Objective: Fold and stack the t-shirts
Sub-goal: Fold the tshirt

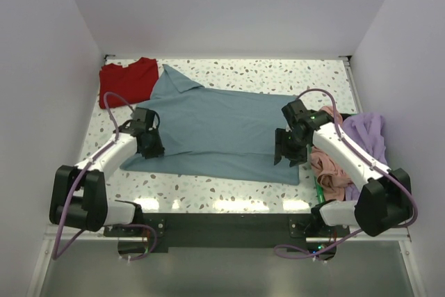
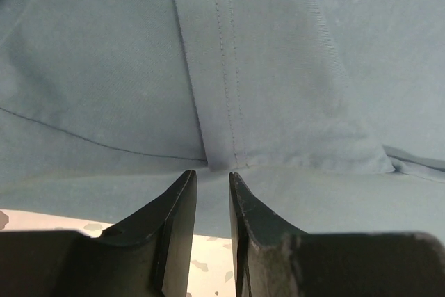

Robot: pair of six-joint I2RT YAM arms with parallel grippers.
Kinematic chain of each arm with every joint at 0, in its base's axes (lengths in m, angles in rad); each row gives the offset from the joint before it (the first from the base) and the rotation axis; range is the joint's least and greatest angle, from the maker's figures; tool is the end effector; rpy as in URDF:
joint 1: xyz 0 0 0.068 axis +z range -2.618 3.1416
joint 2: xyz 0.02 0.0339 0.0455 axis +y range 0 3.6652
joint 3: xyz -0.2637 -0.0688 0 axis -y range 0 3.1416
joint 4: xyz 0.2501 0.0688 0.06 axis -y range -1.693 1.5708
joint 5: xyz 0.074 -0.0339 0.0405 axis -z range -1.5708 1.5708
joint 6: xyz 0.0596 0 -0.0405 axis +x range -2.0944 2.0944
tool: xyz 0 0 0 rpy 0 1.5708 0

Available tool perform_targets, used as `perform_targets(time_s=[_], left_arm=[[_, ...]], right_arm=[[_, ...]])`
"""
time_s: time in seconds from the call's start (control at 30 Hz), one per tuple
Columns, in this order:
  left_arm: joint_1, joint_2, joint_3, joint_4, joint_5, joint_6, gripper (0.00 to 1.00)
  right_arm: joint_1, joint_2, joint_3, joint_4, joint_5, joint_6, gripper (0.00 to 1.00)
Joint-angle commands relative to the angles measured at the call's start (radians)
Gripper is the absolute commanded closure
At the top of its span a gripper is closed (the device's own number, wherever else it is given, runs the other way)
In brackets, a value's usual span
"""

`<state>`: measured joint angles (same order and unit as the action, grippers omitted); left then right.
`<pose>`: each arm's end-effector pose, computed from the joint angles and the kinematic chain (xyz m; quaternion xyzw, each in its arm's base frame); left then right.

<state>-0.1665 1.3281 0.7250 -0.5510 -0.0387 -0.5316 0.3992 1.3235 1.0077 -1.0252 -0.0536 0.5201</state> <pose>0.2476 -0.0393 0.1549 -0.1815 0.9612 -0.0529 0.2008 0.2219 0.0971 0.2185 0.0569 0.9914 0.0747 0.0909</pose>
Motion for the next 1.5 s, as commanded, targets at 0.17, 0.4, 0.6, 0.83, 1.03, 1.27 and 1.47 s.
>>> perform_targets(time_s=[0.17, 0.4, 0.6, 0.83, 1.03, 1.27, 1.47], left_arm=[[-0.005, 0.052, -0.002, 0.082, -0.009, 0.007, 0.69], [-0.005, 0.088, -0.002, 0.111, -0.001, 0.013, 0.69], [-0.007, 0.103, -0.018, 0.120, 0.008, 0.016, 0.73], [-0.005, 0.085, -0.009, 0.118, 0.034, 0.008, 0.94], [-0.005, 0.063, 0.043, 0.091, 0.066, 0.008, 0.96], [-0.014, 0.086, 0.116, 0.077, 0.092, 0.010, 1.00], [-0.031, 0.124, 0.160, 0.094, 0.109, 0.010, 1.00]], right_arm=[[0.006, -0.043, 0.005, -0.007, -0.020, 0.024, 0.42], [0.006, -0.056, -0.003, -0.019, -0.017, 0.026, 0.42], [0.006, -0.069, -0.008, -0.024, -0.011, 0.029, 0.42], [0.007, -0.073, -0.012, -0.027, -0.011, 0.034, 0.42], [0.009, -0.067, -0.012, -0.024, -0.012, 0.029, 0.42], [0.010, -0.063, -0.015, -0.016, -0.017, 0.028, 0.42], [0.010, -0.056, -0.018, -0.010, -0.017, 0.026, 0.42]])
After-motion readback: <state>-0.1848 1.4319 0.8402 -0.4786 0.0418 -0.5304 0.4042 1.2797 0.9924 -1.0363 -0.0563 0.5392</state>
